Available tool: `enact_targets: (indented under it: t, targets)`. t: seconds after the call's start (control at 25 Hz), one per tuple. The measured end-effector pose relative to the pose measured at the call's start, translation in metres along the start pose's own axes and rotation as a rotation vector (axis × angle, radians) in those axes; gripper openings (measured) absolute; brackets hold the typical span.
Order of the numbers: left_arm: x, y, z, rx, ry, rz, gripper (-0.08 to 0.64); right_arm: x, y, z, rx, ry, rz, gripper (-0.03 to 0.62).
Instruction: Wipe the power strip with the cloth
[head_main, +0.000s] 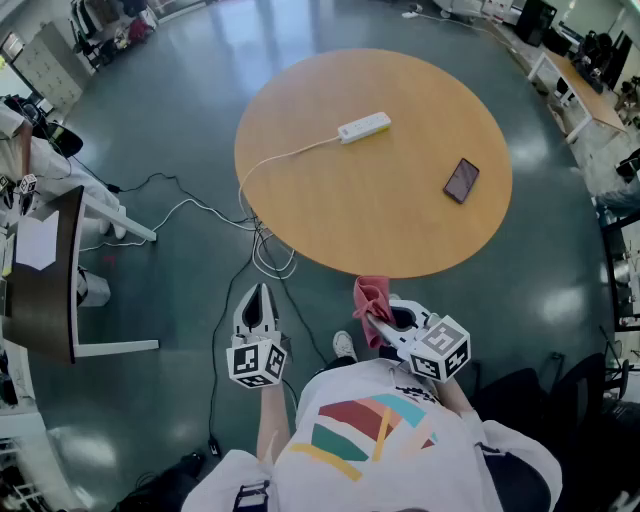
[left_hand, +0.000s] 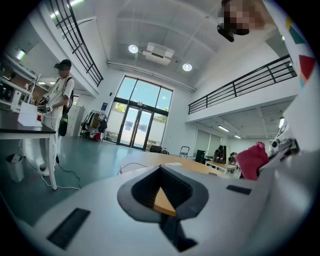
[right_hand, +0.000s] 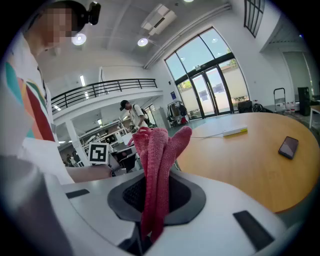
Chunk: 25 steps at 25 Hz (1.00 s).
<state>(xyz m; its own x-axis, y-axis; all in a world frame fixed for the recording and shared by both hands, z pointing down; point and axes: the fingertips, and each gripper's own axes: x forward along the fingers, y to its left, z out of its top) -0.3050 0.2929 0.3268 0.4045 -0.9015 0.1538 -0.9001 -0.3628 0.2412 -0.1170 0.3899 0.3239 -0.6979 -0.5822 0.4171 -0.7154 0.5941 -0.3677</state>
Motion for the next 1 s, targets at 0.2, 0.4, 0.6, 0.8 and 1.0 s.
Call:
enact_targets:
  t: [0.2,0.4,0.6,0.8,1.0]
  targets:
    - [0.026,0.000,-0.009,-0.020,0.010,-0.009,0.029,0.025,-0.034,0.024,0.003,-0.014,-0.003,0.040]
    - [0.062,-0.003,-0.005,0.007,-0.008,0.041,0.029,0.050,-0.085,0.045,-0.081,0.013,0.033,0.040]
    - [0.112,0.005,0.018,0.056,-0.015,0.125,0.029,0.060,-0.182,0.106,-0.093,-0.073,0.001,0.040]
    - [0.194,-0.008,0.053,0.178,-0.023,0.102,0.029,0.058,-0.287,0.210,-0.218,-0.207,-0.080,0.040]
    - [0.304,-0.053,0.090,0.345,0.013,-0.084,0.029,0.038,-0.356,0.301,-0.237,-0.296,-0.110,0.040]
